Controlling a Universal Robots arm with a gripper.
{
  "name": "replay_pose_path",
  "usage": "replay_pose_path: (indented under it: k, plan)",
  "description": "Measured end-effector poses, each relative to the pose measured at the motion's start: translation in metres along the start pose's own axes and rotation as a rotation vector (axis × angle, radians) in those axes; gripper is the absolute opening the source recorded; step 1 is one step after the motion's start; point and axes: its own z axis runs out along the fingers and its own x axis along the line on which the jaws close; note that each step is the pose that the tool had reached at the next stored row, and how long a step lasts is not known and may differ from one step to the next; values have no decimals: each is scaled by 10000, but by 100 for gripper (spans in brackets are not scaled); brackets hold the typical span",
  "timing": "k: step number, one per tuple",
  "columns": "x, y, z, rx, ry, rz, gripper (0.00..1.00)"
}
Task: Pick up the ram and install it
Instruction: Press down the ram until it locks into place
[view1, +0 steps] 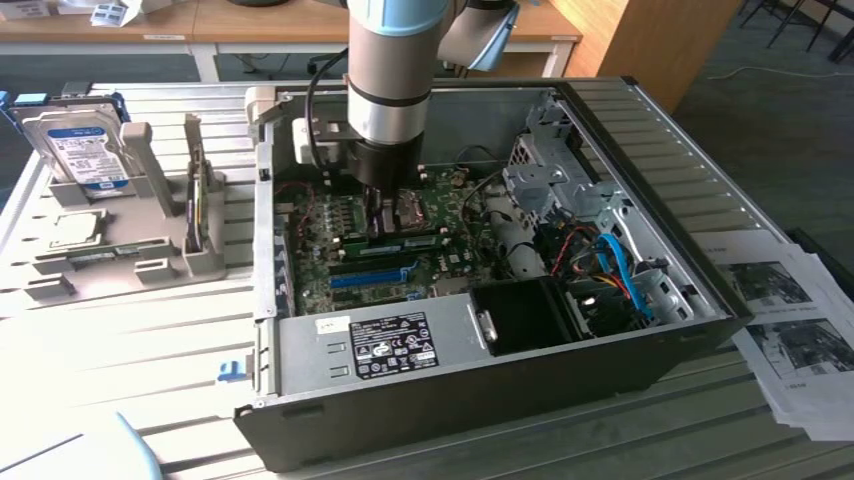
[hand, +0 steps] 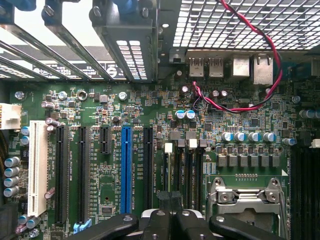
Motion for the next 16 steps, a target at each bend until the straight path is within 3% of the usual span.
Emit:
replay_pose_path:
  k: [8,16]
  plan:
    - [-1,0,-4,2,-2,-1,9]
    - [-1,2,-77,0,1,0,9]
